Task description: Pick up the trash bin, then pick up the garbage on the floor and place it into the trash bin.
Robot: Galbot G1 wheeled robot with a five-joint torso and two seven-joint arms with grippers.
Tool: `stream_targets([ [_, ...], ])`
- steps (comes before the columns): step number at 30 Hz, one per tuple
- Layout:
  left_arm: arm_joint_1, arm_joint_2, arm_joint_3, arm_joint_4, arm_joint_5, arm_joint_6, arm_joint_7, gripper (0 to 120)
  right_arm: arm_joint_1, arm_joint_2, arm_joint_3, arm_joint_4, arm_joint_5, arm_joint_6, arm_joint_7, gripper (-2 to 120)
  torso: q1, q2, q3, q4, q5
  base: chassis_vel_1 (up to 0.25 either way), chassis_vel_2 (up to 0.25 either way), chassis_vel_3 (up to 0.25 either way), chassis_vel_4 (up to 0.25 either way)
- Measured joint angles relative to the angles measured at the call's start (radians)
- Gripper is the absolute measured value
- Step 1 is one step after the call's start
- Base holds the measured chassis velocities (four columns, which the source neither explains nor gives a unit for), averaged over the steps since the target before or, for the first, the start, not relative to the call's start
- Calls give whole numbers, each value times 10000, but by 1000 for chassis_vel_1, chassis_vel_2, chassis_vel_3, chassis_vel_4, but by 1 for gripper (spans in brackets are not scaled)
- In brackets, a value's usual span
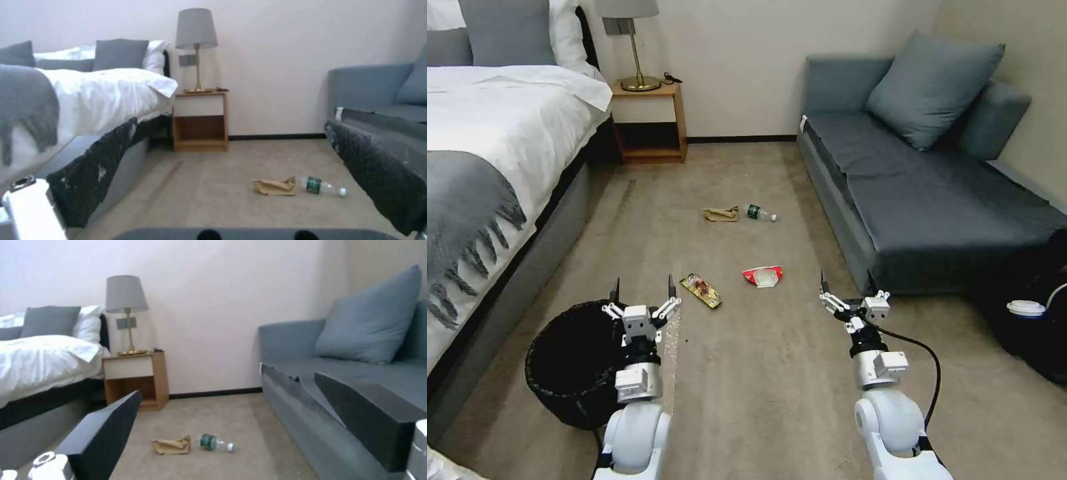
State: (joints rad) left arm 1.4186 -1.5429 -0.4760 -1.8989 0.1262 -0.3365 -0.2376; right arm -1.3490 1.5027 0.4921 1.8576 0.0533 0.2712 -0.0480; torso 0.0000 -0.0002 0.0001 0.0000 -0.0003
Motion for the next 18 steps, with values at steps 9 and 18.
stream_targets([
  [9,386,123,30,-267,-41,393,4,100,-101,-6,20,53,-122,-123,-41,100,0,0,-1,0,2,0,0,0,0],
  [18,856,522,-53,-716,-209,636,12,100,-290,-505,327,365,135,-413,-86,100,0,1,-1,-1,3,0,0,0,0],
])
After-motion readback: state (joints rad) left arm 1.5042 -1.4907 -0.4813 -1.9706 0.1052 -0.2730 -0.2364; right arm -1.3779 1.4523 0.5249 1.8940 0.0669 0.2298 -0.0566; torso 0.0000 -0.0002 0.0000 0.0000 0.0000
